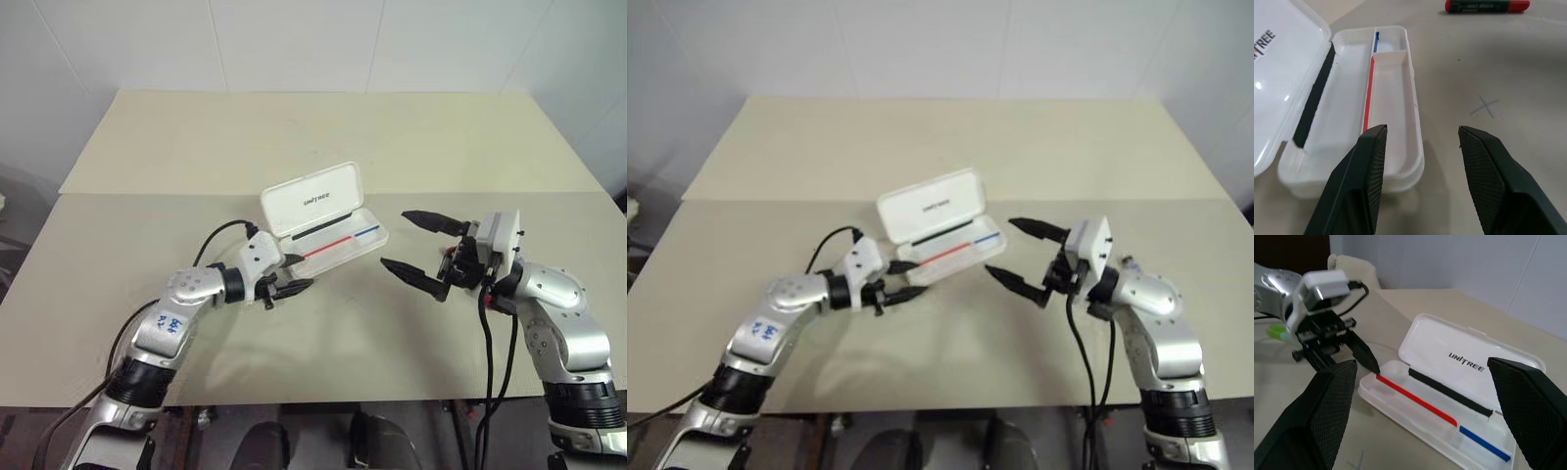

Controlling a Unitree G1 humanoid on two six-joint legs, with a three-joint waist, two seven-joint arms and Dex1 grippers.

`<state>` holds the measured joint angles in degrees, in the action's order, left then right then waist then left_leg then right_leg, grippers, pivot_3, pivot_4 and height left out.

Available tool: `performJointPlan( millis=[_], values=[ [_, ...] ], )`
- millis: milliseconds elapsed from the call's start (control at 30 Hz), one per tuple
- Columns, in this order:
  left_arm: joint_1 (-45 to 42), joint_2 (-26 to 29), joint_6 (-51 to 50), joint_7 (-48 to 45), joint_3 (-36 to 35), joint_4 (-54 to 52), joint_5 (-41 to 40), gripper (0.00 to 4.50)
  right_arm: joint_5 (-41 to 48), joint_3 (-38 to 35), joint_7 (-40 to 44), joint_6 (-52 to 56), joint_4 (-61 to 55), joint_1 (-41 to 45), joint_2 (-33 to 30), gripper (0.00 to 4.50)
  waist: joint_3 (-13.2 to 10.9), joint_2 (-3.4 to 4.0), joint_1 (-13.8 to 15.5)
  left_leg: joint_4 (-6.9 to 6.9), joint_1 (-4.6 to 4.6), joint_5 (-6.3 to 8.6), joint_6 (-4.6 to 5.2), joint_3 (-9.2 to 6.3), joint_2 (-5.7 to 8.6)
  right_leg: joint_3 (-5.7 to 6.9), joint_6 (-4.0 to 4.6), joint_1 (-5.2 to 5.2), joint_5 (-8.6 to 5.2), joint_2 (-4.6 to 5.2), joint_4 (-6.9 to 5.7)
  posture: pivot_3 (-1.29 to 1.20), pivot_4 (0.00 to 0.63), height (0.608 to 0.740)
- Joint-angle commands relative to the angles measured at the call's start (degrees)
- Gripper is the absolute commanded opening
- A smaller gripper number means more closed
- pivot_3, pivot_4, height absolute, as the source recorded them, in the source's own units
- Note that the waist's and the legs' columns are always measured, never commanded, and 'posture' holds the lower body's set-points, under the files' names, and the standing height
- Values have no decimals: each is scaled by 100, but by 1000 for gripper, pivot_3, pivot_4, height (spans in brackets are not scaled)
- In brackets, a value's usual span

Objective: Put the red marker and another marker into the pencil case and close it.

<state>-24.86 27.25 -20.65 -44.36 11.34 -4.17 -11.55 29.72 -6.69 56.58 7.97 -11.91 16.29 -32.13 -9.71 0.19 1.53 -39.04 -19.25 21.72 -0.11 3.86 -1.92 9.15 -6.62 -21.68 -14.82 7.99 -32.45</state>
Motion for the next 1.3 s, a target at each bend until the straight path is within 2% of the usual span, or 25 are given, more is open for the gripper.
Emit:
performJointPlan(
  millis=[33, 167, 467, 667, 800, 867, 967, 1300],
  values=[
    [-179, -4, 55, -117, 157, 34, 168, 2430, 123, -50, -123, 68, -328, -40, 9, 4500, 0, 0, -10, 0, 0, 0, 0, 1, 0, 0, 0, 0, 0, 0, 0, 0, 150, 740],
    [-288, 4, -115, -226, 280, 137, 259, 2430, 155, -65, -41, 167, -404, -52, -93, 4500, 0, 0, -5, 1, 0, 0, 0, 3, 0, 1, 0, -1, 0, -1, 1, 0, 150, 740],
    [-640, 126, -925, -218, 454, 281, 581, 2430, 430, -425, 664, 350, -243, 116, -953, 4500, 0, -1, -9, -3, 3, 0, 0, 2, -2, -1, 0, 1, 0, -4, 0, 0, 150, 740],
    [-643, 213, -1210, -309, 478, 153, 572, 2430, 437, -468, 737, 263, -177, 126, -1020, 4500, 0, -2, -15, -4, 5, 0, 0, 4, -3, -4, 0, 1, 0, -4, -1, 0, 150, 740],
    [-709, 272, -1446, -384, 564, 81, 589, 1628, 424, -426, 700, 249, -215, 157, -976, 4500, 1, -3, -14, -4, 5, 0, 0, 3, -3, -4, 0, 1, 0, -4, -1, 0, 150, 740],
    [-751, 282, -1489, -387, 589, 92, 591, 881, 425, -425, 721, 245, -203, 160, -987, 4500, 1, -3, -13, -4, 5, 0, 0, 4, -3, -4, 0, 1, 0, -4, -1, 0, 150, 740],
    [-802, 289, -1519, -416, 620, 129, 595, 22, 427, -439, 755, 243, -187, 163, -1015, 4500, 1, -2, -11, -4, 5, 0, 0, 4, -3, -3, 0, 1, 0, -4, -1, 0, 150, 740],
    [-896, 247, -1048, -975, 884, 211, 514, 22, 367, -553, 1083, 126, 152, 80, -1151, 4500, 1, -4, 8, -7, 4, 0, 0, 3, -1, -3, 0, 4, 0, -3, -1, 0, 150, 740]
  ],
)
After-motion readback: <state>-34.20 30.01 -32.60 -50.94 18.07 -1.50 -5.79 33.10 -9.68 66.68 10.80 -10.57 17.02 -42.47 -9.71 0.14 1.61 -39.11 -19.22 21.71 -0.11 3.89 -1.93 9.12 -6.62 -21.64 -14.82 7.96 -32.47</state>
